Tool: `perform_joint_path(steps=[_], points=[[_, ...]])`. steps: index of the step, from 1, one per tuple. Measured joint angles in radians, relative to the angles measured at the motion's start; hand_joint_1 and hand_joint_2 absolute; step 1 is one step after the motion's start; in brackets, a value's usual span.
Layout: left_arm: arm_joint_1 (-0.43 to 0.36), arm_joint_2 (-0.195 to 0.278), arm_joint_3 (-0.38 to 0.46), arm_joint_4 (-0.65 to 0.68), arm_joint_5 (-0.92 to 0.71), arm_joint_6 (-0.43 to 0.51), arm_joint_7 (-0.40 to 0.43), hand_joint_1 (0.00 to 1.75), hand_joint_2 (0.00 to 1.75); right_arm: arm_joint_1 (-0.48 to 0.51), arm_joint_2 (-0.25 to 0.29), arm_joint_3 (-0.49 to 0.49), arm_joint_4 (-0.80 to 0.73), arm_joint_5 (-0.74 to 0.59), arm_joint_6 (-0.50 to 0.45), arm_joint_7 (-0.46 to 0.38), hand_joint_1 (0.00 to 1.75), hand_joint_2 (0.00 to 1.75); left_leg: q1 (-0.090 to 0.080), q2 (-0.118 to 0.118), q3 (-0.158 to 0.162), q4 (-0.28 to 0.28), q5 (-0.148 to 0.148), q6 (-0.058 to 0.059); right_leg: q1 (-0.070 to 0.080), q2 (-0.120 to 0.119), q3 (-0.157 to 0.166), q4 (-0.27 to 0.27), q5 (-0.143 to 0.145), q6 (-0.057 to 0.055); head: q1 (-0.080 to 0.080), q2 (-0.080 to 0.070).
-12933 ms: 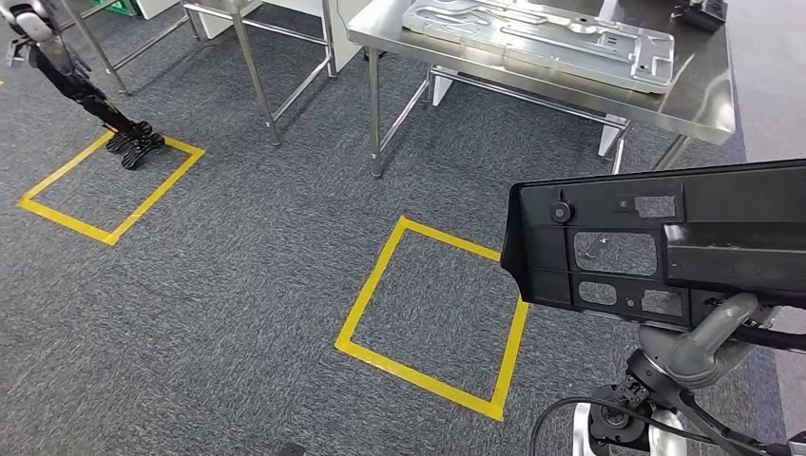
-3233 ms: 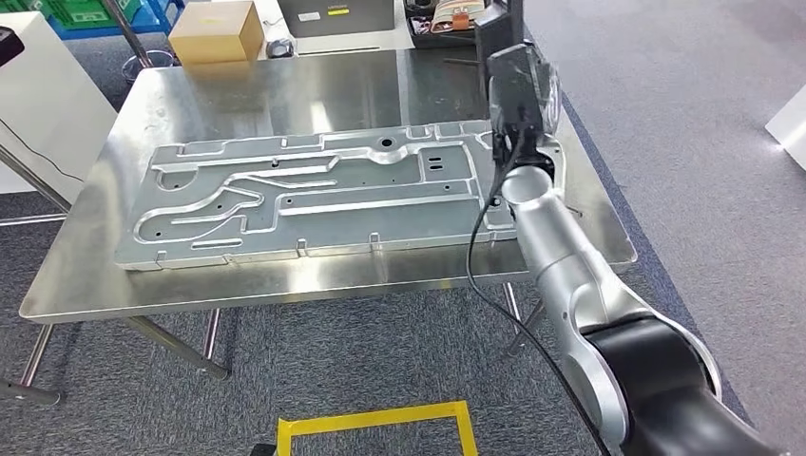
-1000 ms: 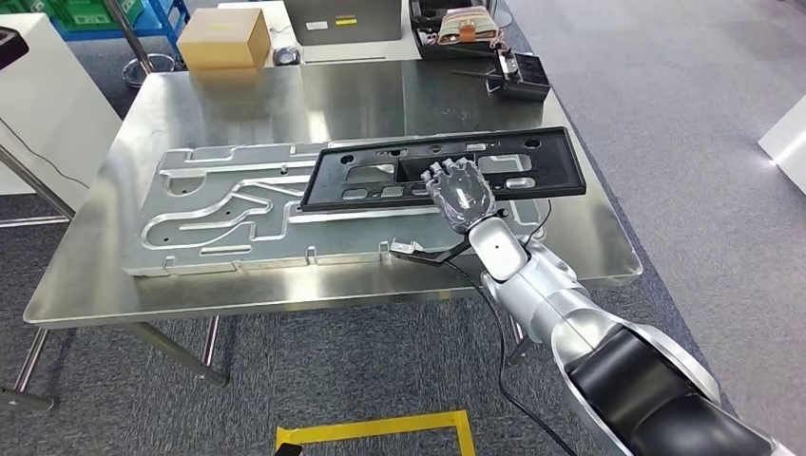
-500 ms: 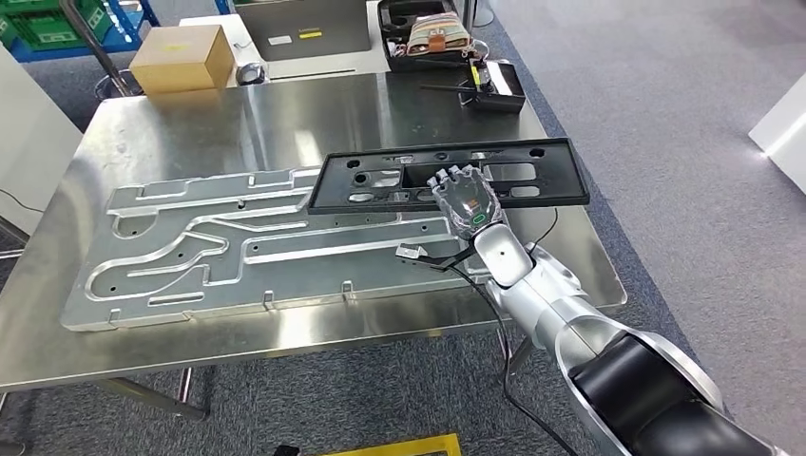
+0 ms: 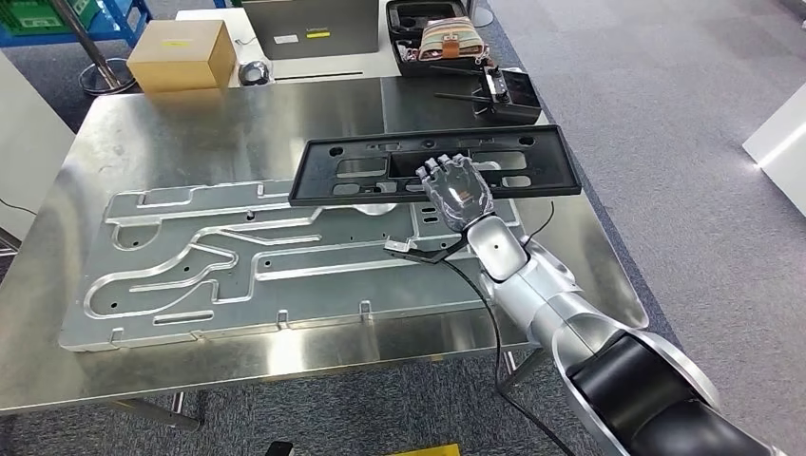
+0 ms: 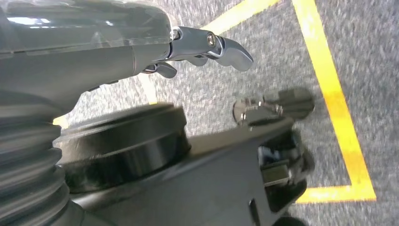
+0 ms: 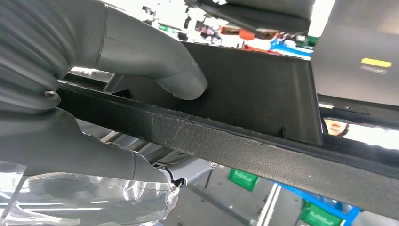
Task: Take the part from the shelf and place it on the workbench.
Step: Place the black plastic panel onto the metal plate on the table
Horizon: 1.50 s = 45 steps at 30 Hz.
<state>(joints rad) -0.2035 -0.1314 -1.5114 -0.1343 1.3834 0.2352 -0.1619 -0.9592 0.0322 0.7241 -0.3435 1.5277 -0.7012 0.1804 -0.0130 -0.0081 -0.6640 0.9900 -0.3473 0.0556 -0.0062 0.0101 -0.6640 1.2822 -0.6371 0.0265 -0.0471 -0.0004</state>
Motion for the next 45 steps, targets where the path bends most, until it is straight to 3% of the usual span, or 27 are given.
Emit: perform_joint_path(steps=[1,2,4,5,7,9,12,21,27,33,41,45], points=[[0.001,0.0,0.001,0.0,0.004,0.001,0.0,0.0,1.75,0.006,0.001,-0.013,-0.007,-0.017,0.0,-0.017,1.75,1.75,0.0,-0.001,0.001,0.002,-0.003,0.0,-0.001,-0.001,-0.021,0.011,0.016,0.001,0.0,0.0],[0.002,0.0,0.003,0.0,0.008,0.003,0.0,0.0,1.75,0.011,0.003,-0.03,-0.013,-0.046,0.002,-0.043,1.75,1.75,0.0,-0.003,0.002,0.005,-0.006,-0.001,-0.001,-0.002,-0.022,-0.016,0.05,-0.001,0.0,0.0],[0.003,0.0,0.007,0.0,0.014,0.005,-0.002,0.0,1.75,0.012,0.018,-0.088,-0.016,-0.152,0.01,-0.138,1.75,1.75,-0.001,-0.006,0.004,0.014,-0.014,-0.005,0.001,-0.003,0.017,-0.145,0.137,-0.01,0.0,0.0],[0.003,0.0,0.009,0.0,0.016,0.006,-0.004,0.0,1.75,0.009,0.031,-0.127,-0.014,-0.225,0.019,-0.205,1.75,1.75,-0.003,-0.006,0.003,0.019,-0.017,-0.008,0.004,-0.004,0.038,-0.204,0.167,-0.015,0.0,0.0],[0.003,0.0,0.012,0.0,0.017,0.005,-0.008,0.0,1.75,0.004,0.066,-0.223,-0.009,-0.383,0.045,-0.342,1.75,1.75,-0.007,-0.006,0.0,0.025,-0.024,-0.013,0.008,-0.004,0.056,-0.257,0.188,-0.022,0.0,0.0],[0.002,0.001,0.014,0.0,0.014,0.002,-0.011,0.0,1.75,0.003,0.108,-0.317,-0.008,-0.497,0.074,-0.435,1.75,1.75,-0.008,-0.005,0.0,0.025,-0.027,-0.018,0.009,-0.002,0.057,-0.26,0.191,-0.024,0.0,0.0],[-0.002,0.001,0.014,0.0,0.009,-0.002,-0.015,0.0,1.75,0.004,0.165,-0.413,-0.006,-0.56,0.107,-0.498,1.75,1.75,-0.006,-0.003,0.003,0.022,-0.024,-0.025,0.01,0.0,0.056,-0.261,0.193,-0.029,0.0,0.0],[-0.007,0.001,0.021,0.0,0.022,0.032,-0.054,0.0,1.75,0.008,0.255,-0.513,0.01,-0.589,0.191,-0.527,1.75,1.75,-0.004,-0.003,0.005,0.017,-0.021,-0.032,0.011,0.001,0.056,-0.26,0.192,-0.034,0.0,0.0],[-0.005,0.001,0.045,0.0,0.064,0.037,-0.073,0.0,1.75,0.008,0.29,-0.501,0.021,-0.53,0.242,-0.502,1.75,1.75,-0.004,-0.002,0.005,0.017,-0.022,-0.033,0.01,0.001,0.056,-0.26,0.191,-0.035,0.0,0.0],[-0.001,-0.001,0.08,0.0,0.103,0.03,-0.093,0.0,1.75,0.007,0.306,-0.412,0.029,-0.396,0.275,-0.417,1.75,1.75,-0.004,-0.003,0.004,0.017,-0.022,-0.033,0.009,0.001,0.056,-0.26,0.191,-0.035,0.0,0.0],[-0.001,-0.008,0.1,0.0,0.103,0.03,-0.212,0.0,1.75,0.007,0.302,-0.282,0.038,-0.253,0.296,-0.356,1.75,1.75,-0.004,-0.003,0.004,0.017,-0.022,-0.033,0.009,0.001,0.056,-0.261,0.192,-0.034,0.0,0.0],[0.0,-0.009,0.109,0.0,0.128,-0.017,-0.238,0.0,1.75,0.005,0.298,-0.239,0.042,-0.196,0.304,-0.34,1.75,1.75,-0.004,-0.003,0.004,0.017,-0.022,-0.033,0.009,0.001,0.056,-0.262,0.192,-0.034,0.0,0.0]])
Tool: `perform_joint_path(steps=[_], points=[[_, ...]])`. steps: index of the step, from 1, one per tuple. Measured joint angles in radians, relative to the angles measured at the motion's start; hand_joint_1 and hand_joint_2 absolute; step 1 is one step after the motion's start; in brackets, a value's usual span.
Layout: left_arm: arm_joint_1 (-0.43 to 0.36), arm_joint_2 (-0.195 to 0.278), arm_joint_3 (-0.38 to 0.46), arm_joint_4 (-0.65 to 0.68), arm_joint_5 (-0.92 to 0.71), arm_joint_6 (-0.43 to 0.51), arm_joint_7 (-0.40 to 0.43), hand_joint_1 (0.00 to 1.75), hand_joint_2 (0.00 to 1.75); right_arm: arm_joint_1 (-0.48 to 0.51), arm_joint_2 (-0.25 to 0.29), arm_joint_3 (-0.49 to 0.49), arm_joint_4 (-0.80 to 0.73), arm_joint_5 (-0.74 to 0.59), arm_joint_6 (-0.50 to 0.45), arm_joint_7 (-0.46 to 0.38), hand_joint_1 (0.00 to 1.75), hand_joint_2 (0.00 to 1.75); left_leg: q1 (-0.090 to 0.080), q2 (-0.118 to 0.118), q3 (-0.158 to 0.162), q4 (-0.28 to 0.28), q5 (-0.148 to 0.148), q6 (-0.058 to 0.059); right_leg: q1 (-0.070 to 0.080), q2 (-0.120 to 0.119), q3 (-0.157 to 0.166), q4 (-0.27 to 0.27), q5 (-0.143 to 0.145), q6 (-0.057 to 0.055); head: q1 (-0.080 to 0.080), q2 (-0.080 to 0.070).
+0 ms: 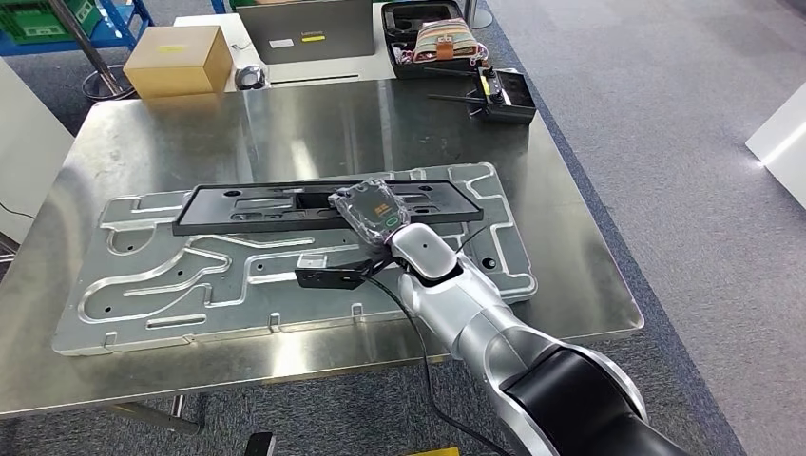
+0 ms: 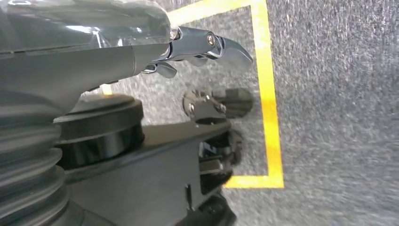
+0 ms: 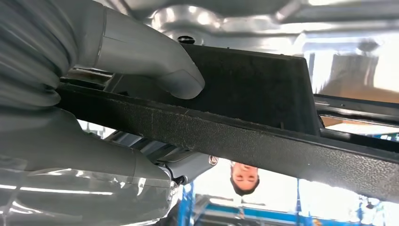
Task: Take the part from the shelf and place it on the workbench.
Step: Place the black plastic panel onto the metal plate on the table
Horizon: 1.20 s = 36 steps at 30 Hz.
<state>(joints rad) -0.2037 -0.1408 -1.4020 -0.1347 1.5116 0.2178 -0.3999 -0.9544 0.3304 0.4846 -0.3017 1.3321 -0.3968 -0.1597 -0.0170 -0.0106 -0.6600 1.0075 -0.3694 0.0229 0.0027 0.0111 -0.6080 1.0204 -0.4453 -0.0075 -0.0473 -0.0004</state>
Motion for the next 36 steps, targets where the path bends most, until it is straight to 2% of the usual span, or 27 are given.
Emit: perform_joint_path(steps=[4,6,10,20,24,26,30,33,36], points=[[0.001,0.0,0.022,0.0,0.018,-0.037,-0.018,0.0,1.75,-0.002,-0.005,0.069,0.005,0.091,0.02,0.038,0.0,0.0,0.0,0.0,0.0,0.0,0.0,0.0,0.0,0.0,0.0,0.0,0.0,0.0,0.0,0.0],[0.001,0.0,0.023,0.0,0.016,-0.039,-0.013,0.0,1.75,-0.003,-0.008,0.094,0.006,0.112,0.025,0.051,0.0,0.0,0.0,0.0,0.0,0.0,0.0,0.0,0.0,0.0,0.0,0.0,0.0,0.0,0.0,0.0],[0.005,0.0,0.023,0.0,0.015,-0.035,0.009,0.0,0.0,-0.006,-0.012,0.116,0.006,0.129,0.025,0.068,0.0,0.0,0.0,0.0,0.0,0.0,0.0,0.0,0.0,0.0,0.0,0.0,0.0,0.0,0.0,0.0],[0.007,0.0,0.02,0.0,-0.015,-0.042,0.051,0.0,0.0,-0.011,-0.021,0.126,0.006,0.127,0.024,0.08,0.0,0.0,0.0,0.0,0.0,0.0,0.0,0.0,0.0,0.0,0.0,0.0,0.0,0.0,0.0,0.0],[0.007,0.0,0.02,0.0,-0.014,-0.05,0.055,0.0,0.0,-0.012,-0.023,0.103,0.006,0.03,0.05,0.027,0.0,0.0,0.0,0.0,0.0,0.0,0.0,0.0,0.0,0.0,0.0,0.0,0.0,0.0,0.0,0.0],[0.006,0.0,0.02,0.0,-0.013,-0.06,0.056,0.0,0.0,-0.014,-0.022,0.053,0.004,-0.105,0.127,-0.041,0.0,0.0,0.0,0.0,0.0,0.0,0.0,0.0,0.0,0.0,0.0,0.0,0.0,0.0,0.0,0.0],[0.006,0.001,0.02,0.0,-0.012,-0.084,0.06,0.0,0.0,-0.031,-0.016,-0.132,-0.006,-0.437,0.373,-0.17,0.0,0.0,0.0,0.0,0.0,0.0,0.0,0.0,0.0,-0.001,0.0,0.0,0.0,0.0,0.0,0.0],[0.003,0.002,0.019,0.0,-0.013,-0.09,0.066,0.0,0.0,-0.057,-0.014,-0.3,-0.015,-0.682,0.563,-0.227,0.0,0.0,0.0,0.0,0.0,0.0,0.0,0.0,0.0,-0.001,0.0,0.0,0.0,0.0,0.0,0.0],[0.002,0.002,0.018,0.0,-0.014,-0.088,0.076,0.0,0.0,-0.089,-0.014,-0.498,-0.034,-0.966,0.758,-0.245,0.0,0.0,0.0,-0.001,0.0,0.0,0.0,0.001,0.0,-0.002,0.0,0.0,0.0,0.0,0.0,0.0]])
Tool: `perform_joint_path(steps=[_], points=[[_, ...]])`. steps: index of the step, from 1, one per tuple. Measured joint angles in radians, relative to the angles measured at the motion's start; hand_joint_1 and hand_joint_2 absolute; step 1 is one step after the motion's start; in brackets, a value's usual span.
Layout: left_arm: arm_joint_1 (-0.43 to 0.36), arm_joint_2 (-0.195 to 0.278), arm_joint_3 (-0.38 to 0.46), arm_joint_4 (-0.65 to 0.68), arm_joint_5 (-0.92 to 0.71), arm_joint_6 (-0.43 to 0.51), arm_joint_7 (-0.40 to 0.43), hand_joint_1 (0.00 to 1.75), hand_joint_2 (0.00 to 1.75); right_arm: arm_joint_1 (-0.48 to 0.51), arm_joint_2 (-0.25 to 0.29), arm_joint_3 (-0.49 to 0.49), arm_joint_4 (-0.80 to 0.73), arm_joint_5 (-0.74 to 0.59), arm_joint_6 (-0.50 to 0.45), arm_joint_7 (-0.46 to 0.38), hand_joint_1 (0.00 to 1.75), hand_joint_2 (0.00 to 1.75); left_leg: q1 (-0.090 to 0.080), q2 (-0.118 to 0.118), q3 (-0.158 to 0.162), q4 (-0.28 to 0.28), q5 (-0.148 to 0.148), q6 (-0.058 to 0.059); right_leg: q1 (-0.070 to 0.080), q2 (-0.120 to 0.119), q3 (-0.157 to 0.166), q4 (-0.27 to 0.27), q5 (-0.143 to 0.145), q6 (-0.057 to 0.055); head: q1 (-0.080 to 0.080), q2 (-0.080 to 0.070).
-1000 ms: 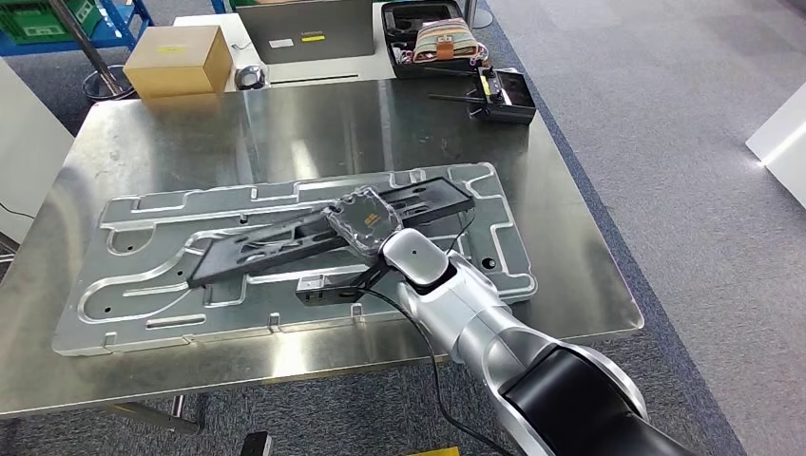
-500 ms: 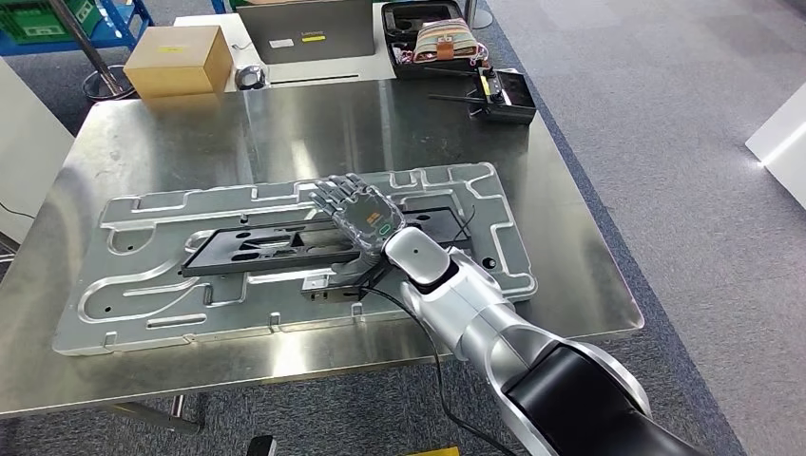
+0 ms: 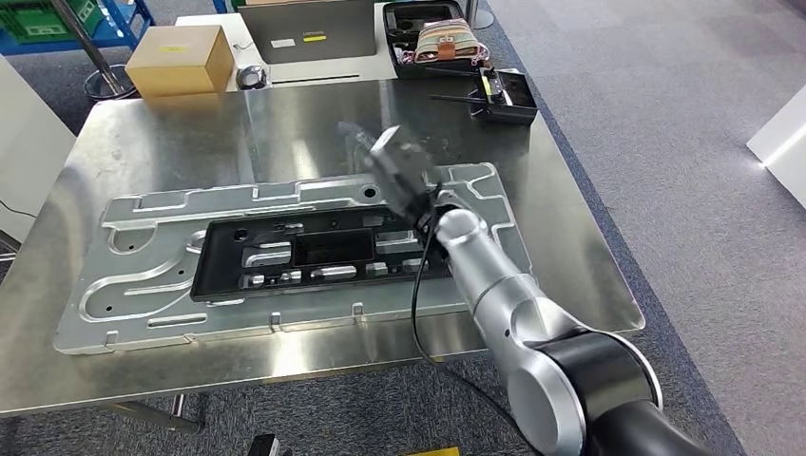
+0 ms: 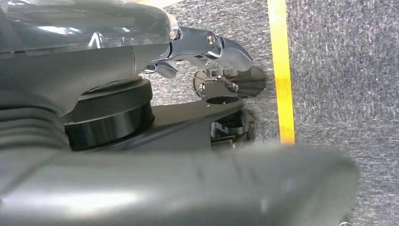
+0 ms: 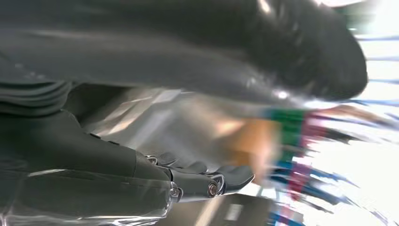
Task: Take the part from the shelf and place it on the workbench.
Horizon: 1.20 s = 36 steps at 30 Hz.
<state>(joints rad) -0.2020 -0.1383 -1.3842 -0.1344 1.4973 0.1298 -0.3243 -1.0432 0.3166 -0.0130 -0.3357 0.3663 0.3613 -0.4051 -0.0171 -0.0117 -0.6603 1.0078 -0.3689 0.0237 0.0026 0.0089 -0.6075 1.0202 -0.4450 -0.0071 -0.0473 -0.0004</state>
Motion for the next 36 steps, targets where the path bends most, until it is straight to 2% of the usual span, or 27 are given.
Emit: perform_joint_path(steps=[3,7,10,15,18,22,28,33,36], points=[[-0.002,0.002,-0.003,0.0,0.0,0.008,0.007,0.0,0.0,-0.029,0.0,-0.171,-0.034,-0.225,0.098,0.03,0.0,0.0,0.0,0.0,0.0,0.0,0.0,0.0,0.0,0.0,0.0,0.0,0.0,0.001,0.0,0.0],[-0.008,0.005,-0.004,0.0,0.0,0.012,0.007,0.0,0.0,-0.045,0.002,-0.316,-0.093,-0.445,0.109,0.083,0.0,0.0,0.0,0.0,0.0,0.0,0.0,0.0,0.0,0.0,0.0,0.0,0.001,0.001,0.0,0.0],[-0.011,0.007,-0.005,0.0,0.0,0.013,0.007,0.0,0.0,-0.044,0.004,-0.351,-0.138,-0.561,0.102,0.107,0.0,0.0,0.0,0.0,0.0,0.0,0.0,0.0,0.0,0.001,0.0,0.0,0.001,0.001,0.0,0.0],[-0.015,0.009,-0.005,0.0,0.0,0.018,0.005,0.0,0.0,-0.018,0.008,-0.355,-0.218,-0.728,0.12,0.117,0.0,0.0,0.0,0.0,0.0,0.0,0.0,0.0,0.0,0.001,0.0,0.0,0.0,0.001,0.0,0.0],[-0.016,0.01,-0.006,0.0,0.005,0.035,0.013,0.0,0.0,0.059,0.013,-0.309,-0.362,-0.903,0.126,0.117,0.0,0.0,0.0,-0.001,0.0,0.0,0.0,0.0,0.0,-0.001,0.0,0.0,0.0,0.001,0.0,0.0],[-0.014,0.014,-0.006,0.0,0.02,0.064,0.037,0.0,0.0,0.227,0.012,-0.147,-0.682,-1.054,0.072,0.086,0.0,0.0,-0.001,-0.001,0.0,0.0,-0.003,0.0,-0.001,0.002,0.0,0.0,-0.001,0.001,0.0,0.0],[-0.013,0.021,-0.006,0.0,0.021,0.092,0.085,0.0,0.0,0.395,0.002,0.035,-1.054,-1.079,0.042,0.05,0.0,0.0,-0.003,0.0,0.0,0.002,-0.007,0.004,-0.003,0.003,0.001,-0.001,-0.004,0.005,0.0,0.0],[-0.015,0.024,-0.011,0.0,0.01,0.101,0.096,0.0,0.0,0.483,-0.016,0.116,-1.215,-1.058,0.046,0.016,0.0,0.0,-0.007,0.0,0.001,0.007,-0.013,0.013,-0.007,0.003,0.004,-0.001,-0.008,0.012,0.0,0.0],[-0.018,0.025,-0.013,0.0,0.008,0.1,0.098,0.0,0.0,0.516,-0.025,0.14,-1.273,-1.045,0.055,-0.001,0.0,0.0,-0.006,0.001,0.008,0.0,-0.013,0.022,-0.008,0.002,0.011,-0.001,-0.012,0.021,0.0,0.0]])
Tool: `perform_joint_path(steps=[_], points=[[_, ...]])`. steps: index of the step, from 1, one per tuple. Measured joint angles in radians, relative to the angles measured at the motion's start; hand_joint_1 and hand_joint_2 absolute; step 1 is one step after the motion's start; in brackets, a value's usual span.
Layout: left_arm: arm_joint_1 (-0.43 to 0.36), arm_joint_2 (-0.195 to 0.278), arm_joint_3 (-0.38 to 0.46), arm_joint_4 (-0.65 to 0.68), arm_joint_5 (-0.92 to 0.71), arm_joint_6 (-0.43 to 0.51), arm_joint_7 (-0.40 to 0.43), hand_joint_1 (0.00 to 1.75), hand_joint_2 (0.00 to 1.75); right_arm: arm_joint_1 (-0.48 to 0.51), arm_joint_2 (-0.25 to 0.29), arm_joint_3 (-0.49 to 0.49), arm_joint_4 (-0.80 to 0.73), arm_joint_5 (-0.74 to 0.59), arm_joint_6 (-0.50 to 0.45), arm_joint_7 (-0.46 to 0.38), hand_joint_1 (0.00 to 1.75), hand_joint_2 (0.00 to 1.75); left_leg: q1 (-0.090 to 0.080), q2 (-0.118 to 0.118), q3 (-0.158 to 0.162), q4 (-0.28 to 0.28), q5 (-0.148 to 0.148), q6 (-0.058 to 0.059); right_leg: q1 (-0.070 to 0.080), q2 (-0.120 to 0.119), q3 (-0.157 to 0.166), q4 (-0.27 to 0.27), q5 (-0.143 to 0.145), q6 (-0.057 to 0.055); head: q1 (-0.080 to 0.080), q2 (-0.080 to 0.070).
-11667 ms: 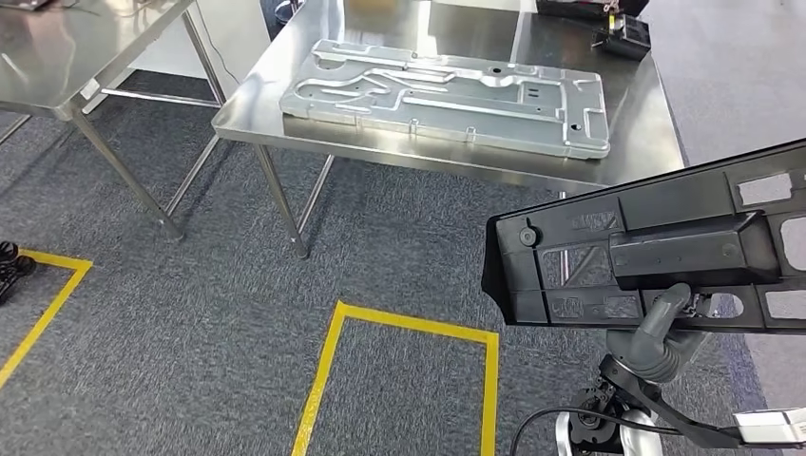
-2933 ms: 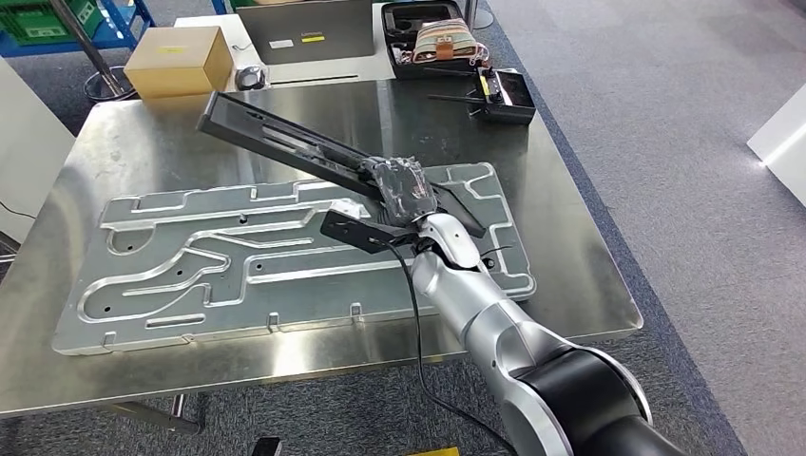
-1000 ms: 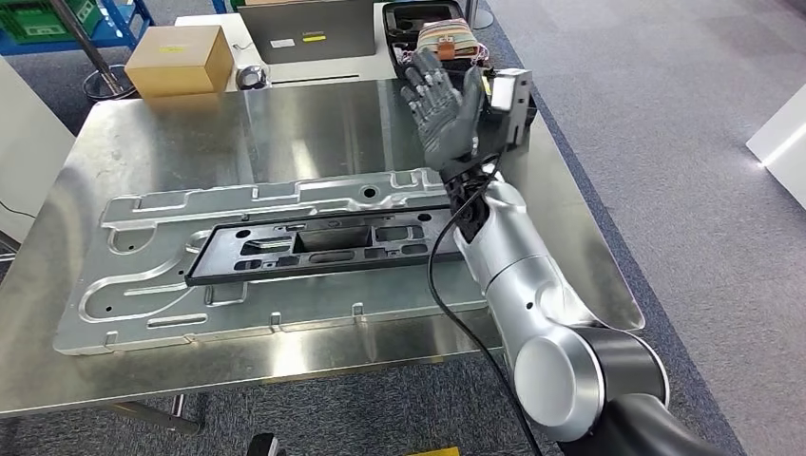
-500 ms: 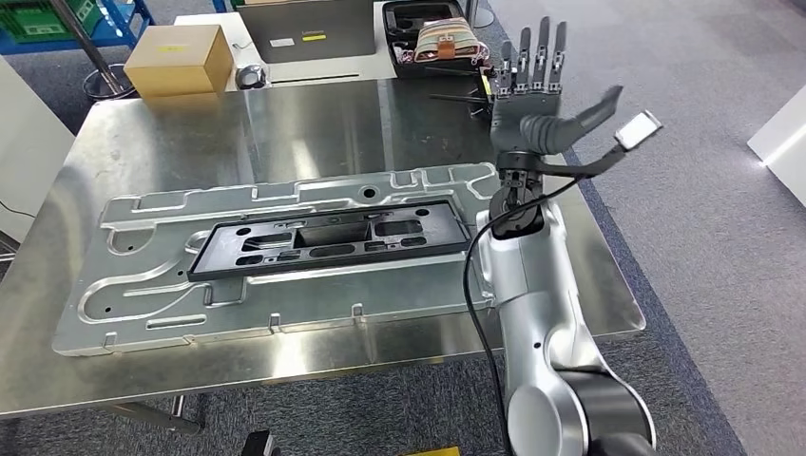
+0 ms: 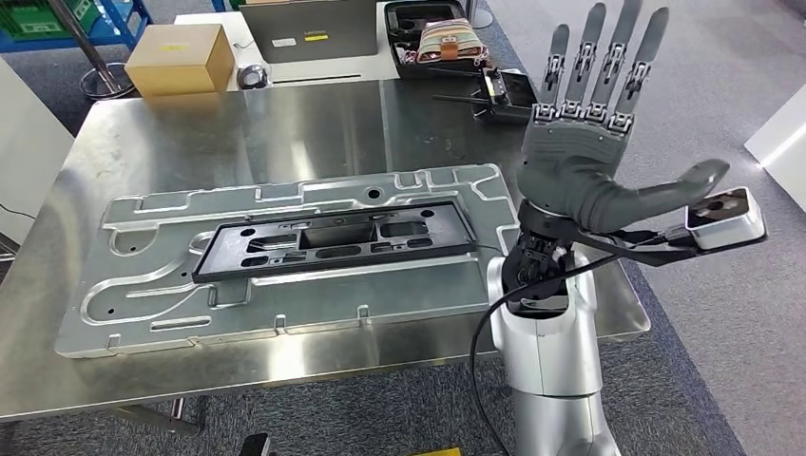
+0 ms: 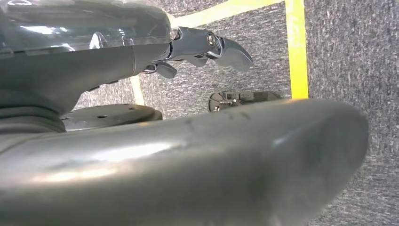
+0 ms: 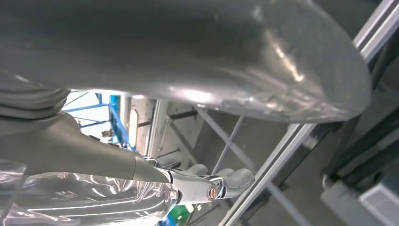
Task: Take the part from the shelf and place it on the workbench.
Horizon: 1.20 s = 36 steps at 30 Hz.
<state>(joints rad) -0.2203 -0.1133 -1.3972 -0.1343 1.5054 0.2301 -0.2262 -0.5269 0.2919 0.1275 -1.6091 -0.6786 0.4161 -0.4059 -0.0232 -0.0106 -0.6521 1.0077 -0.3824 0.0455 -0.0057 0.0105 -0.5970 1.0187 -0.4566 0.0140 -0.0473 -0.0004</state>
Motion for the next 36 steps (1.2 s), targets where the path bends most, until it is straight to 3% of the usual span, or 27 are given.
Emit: perform_joint_path(steps=[2,5,6,7,8,10,12,14,16,18,20,21,22,23,24,26,28,30,32,34,36], points=[[-0.003,0.0,-0.001,0.0,0.0,-0.001,0.001,0.0,0.0,0.011,-0.006,0.01,-0.027,0.005,0.005,-0.006,0.0,0.0,0.004,0.003,0.011,-0.011,0.003,0.008,0.001,-0.003,-0.011,0.04,-0.032,0.006,0.0,0.0],[-0.006,0.001,-0.002,0.0,0.0,-0.001,0.002,0.0,0.0,0.027,-0.017,0.014,-0.047,0.009,0.006,-0.007,0.0,0.0,0.005,0.005,0.016,-0.012,0.005,0.014,0.0,-0.005,-0.091,0.22,-0.129,0.009,0.0,0.0],[-0.007,0.001,-0.002,0.0,0.0,-0.001,0.002,0.0,0.0,0.034,-0.021,0.014,-0.051,0.011,0.006,-0.009,0.0,0.0,0.004,0.005,0.015,-0.011,0.006,0.015,0.0,-0.005,-0.113,0.265,-0.145,0.01,0.0,0.0],[-0.007,0.001,-0.004,0.0,0.0,-0.002,0.002,0.0,0.0,0.04,-0.024,0.015,-0.055,0.015,0.006,-0.012,0.0,0.0,0.004,0.005,0.014,-0.009,0.008,0.014,0.0,-0.005,-0.117,0.276,-0.14,0.009,0.0,0.0],[-0.007,0.002,-0.006,0.0,0.0,-0.003,0.003,0.0,0.0,0.044,-0.027,0.016,-0.06,0.02,0.005,-0.016,0.0,0.0,0.003,0.005,0.013,-0.008,0.008,0.014,0.0,-0.005,-0.1,0.246,-0.117,0.007,0.0,0.0],[-0.007,0.001,-0.011,0.0,0.0,-0.005,0.004,0.0,0.0,0.051,-0.032,0.019,-0.076,0.031,0.005,-0.025,0.0,0.0,0.001,0.004,0.011,-0.003,0.008,0.013,0.003,-0.005,-0.024,0.11,-0.058,-0.004,0.0,0.0],[-0.008,0.001,-0.014,0.0,0.0,-0.007,0.006,0.0,0.0,0.06,-0.035,0.023,-0.094,0.037,0.005,-0.031,0.0,0.0,-0.001,0.002,0.01,0.0,0.01,0.005,0.009,-0.005,0.027,0.019,-0.021,-0.014,0.0,0.0],[-0.008,0.001,-0.016,0.0,-0.001,-0.007,0.007,0.0,0.0,0.07,-0.039,0.028,-0.107,0.04,0.006,-0.035,0.0,0.0,0.0,0.002,0.01,-0.001,0.014,-0.007,0.013,-0.005,0.033,0.004,-0.009,-0.021,0.0,0.0],[-0.008,0.002,-0.017,0.0,-0.003,-0.007,0.008,0.0,0.0,0.078,-0.043,0.032,-0.114,0.042,0.006,-0.037,0.0,0.0,0.001,0.002,0.006,0.005,0.006,-0.022,0.007,-0.006,0.031,-0.01,0.001,-0.031,0.0,0.0],[-0.008,0.002,-0.018,0.0,-0.006,-0.007,0.008,0.0,0.0,0.085,-0.047,0.035,-0.116,0.042,0.006,-0.039,0.0,0.0,0.007,0.003,-0.014,0.063,-0.055,-0.039,-0.001,-0.009,0.022,-0.018,0.017,-0.04,0.0,0.0],[-0.008,0.003,-0.018,0.0,-0.007,-0.007,0.008,0.0,0.0,0.092,-0.051,0.036,-0.116,0.043,0.007,-0.041,0.0,0.0,0.019,0.004,-0.051,0.189,-0.151,-0.056,-0.002,-0.011,0.003,-0.018,0.031,-0.042,0.0,0.0],[-0.008,0.004,-0.018,0.0,-0.007,-0.007,0.008,0.0,0.0,0.096,-0.053,0.037,-0.116,0.043,0.007,-0.041,0.0,0.0,0.026,0.004,-0.063,0.248,-0.182,-0.063,-0.003,-0.011,-0.008,-0.017,0.039,-0.041,0.0,0.0],[-0.008,0.005,-0.019,0.0,-0.007,-0.007,0.008,0.0,0.0,0.1,-0.055,0.037,-0.116,0.043,0.007,-0.041,0.0,0.0,0.031,0.004,-0.062,0.281,-0.192,-0.069,-0.005,-0.012,-0.019,-0.016,0.047,-0.038,-0.001,0.0],[-0.008,0.006,-0.019,0.0,-0.007,-0.007,0.008,0.0,0.0,0.102,-0.057,0.037,-0.116,0.043,0.007,-0.041,0.0,0.0,0.036,0.004,-0.043,0.278,-0.182,-0.075,-0.007,-0.012,-0.03,-0.015,0.054,-0.034,0.0,0.0],[-0.009,0.006,-0.019,0.0,-0.007,-0.007,0.008,0.0,0.0,0.104,-0.059,0.037,-0.116,0.043,0.007,-0.042,0.0,0.0,0.04,0.005,-0.004,0.235,-0.158,-0.079,-0.01,-0.012,-0.04,-0.013,0.061,-0.03,-0.001,0.0],[-0.012,0.007,-0.019,0.0,-0.006,-0.007,0.008,0.0,0.0,0.103,-0.061,0.038,-0.116,0.043,0.008,-0.043,0.0,0.0,0.044,0.004,0.1,0.087,-0.125,-0.083,-0.014,-0.013,-0.055,-0.007,0.072,-0.018,-0.001,0.0],[-0.013,0.007,-0.018,0.0,-0.006,-0.007,0.008,0.0,0.0,0.1,-0.063,0.041,-0.115,0.043,0.009,-0.044,0.0,0.0,0.039,0.001,0.157,-0.005,-0.121,-0.072,-0.016,-0.012,-0.061,-0.006,0.085,-0.004,-0.001,0.0],[-0.012,0.008,-0.018,0.0,-0.005,-0.007,0.008,0.0,0.0,0.099,-0.065,0.045,-0.112,0.043,0.009,-0.045,0.0,0.0,0.034,-0.001,0.152,-0.013,-0.115,-0.055,-0.017,-0.012,-0.062,-0.011,0.1,0.011,0.0,0.0],[-0.013,0.008,-0.019,0.0,-0.007,-0.009,0.008,0.0,0.0,0.098,-0.069,0.046,-0.109,0.043,0.007,-0.047,0.0,0.0,0.035,0.003,0.14,-0.017,-0.097,-0.038,-0.019,-0.011,-0.073,0.001,0.084,0.021,0.0,0.0],[-0.015,0.008,-0.023,0.0,-0.017,-0.011,0.009,0.0,0.0,0.099,-0.075,0.046,-0.109,0.046,0.002,-0.053,0.0,0.0,0.035,0.008,0.12,-0.021,-0.074,-0.021,-0.02,-0.011,-0.106,0.083,0.0,0.024,0.0,0.0],[-0.016,0.008,-0.035,0.0,-0.037,-0.014,0.013,0.0,0.0,0.11,-0.085,0.044,-0.118,0.052,-0.009,-0.063,0.0,0.0,0.03,0.009,0.091,-0.019,-0.054,-0.014,-0.018,-0.011,-0.142,0.218,-0.089,0.025,0.0,0.0]])
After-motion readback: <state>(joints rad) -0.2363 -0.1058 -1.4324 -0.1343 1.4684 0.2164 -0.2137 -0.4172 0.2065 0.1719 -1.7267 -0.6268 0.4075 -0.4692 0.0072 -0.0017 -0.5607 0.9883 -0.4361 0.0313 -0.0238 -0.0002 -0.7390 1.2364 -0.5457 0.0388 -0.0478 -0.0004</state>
